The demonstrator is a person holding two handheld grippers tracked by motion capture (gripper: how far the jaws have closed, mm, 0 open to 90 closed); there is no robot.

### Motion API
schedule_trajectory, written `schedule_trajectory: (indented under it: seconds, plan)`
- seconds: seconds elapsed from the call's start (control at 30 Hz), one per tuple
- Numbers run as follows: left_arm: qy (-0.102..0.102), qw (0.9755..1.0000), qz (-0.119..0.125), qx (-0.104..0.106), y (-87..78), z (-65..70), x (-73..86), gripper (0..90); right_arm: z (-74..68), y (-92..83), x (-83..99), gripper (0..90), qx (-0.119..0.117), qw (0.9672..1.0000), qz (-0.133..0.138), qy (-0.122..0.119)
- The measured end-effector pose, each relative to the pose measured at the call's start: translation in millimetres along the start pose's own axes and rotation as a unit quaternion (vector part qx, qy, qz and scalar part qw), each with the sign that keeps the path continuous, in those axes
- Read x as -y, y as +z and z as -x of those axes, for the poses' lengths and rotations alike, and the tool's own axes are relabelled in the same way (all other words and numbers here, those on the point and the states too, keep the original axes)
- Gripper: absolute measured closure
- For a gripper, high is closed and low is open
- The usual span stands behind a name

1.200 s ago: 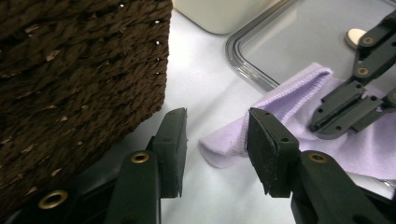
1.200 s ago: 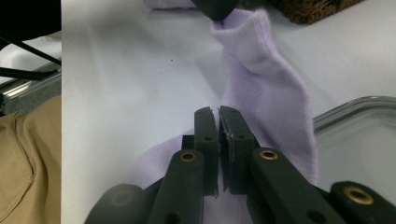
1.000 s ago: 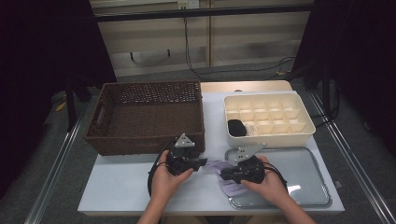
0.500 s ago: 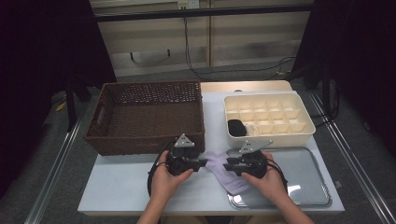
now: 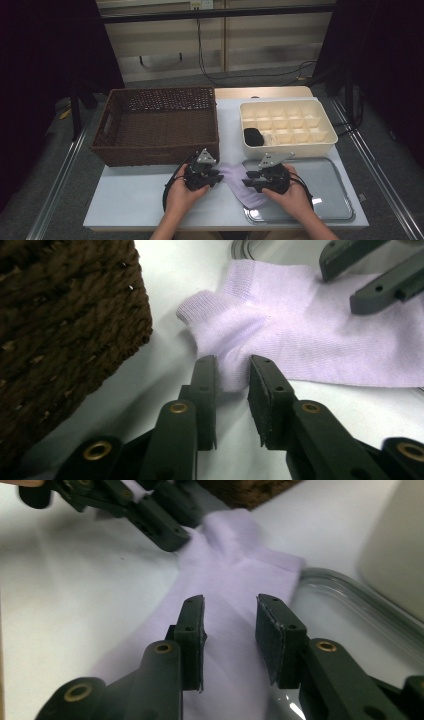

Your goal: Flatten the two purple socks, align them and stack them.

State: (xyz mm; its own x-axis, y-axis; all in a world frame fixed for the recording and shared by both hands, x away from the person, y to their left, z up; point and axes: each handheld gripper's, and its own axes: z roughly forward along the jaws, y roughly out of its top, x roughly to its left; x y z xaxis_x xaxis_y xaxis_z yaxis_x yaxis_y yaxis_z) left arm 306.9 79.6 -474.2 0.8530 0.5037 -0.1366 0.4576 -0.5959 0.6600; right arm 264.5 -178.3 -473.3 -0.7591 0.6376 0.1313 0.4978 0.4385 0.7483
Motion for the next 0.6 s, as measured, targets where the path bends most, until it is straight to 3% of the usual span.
schedule_trajectory:
  seconds: [0.03, 0.2, 0.33, 0.4, 0.6]
  plan:
    - [0.0, 1.0, -0.001, -0.001, 0.0, 0.1, -0.3, 77.8, 0.7, -1.9, 0.2, 62.7, 0.012, 0.9999, -0.004, 0.0]
    - [-0.008, 0.9999, -0.012, -0.002, -1.0, 0.4, -0.6, 86.5, 5.4, -0.7, 5.5, 65.0, 0.023, 0.9997, -0.01, -0.002]
    - [-0.007, 0.9997, -0.023, 0.002, -2.2, 2.7, -2.1, 87.6, 8.4, -1.3, 5.3, 81.1, 0.015, 0.9998, -0.012, 0.009]
    - [-0.016, 0.9996, -0.022, 0.012, -2.8, 3.8, -1.6, 87.6, 10.2, 0.0, 6.2, 85.1, 0.007, 0.9998, -0.007, 0.017]
    - [-0.013, 0.9995, -0.027, 0.012, -7.0, 6.2, 2.6, 87.6, 15.4, 2.9, 3.5, 86.9, 0.004, 0.9998, -0.004, 0.018]
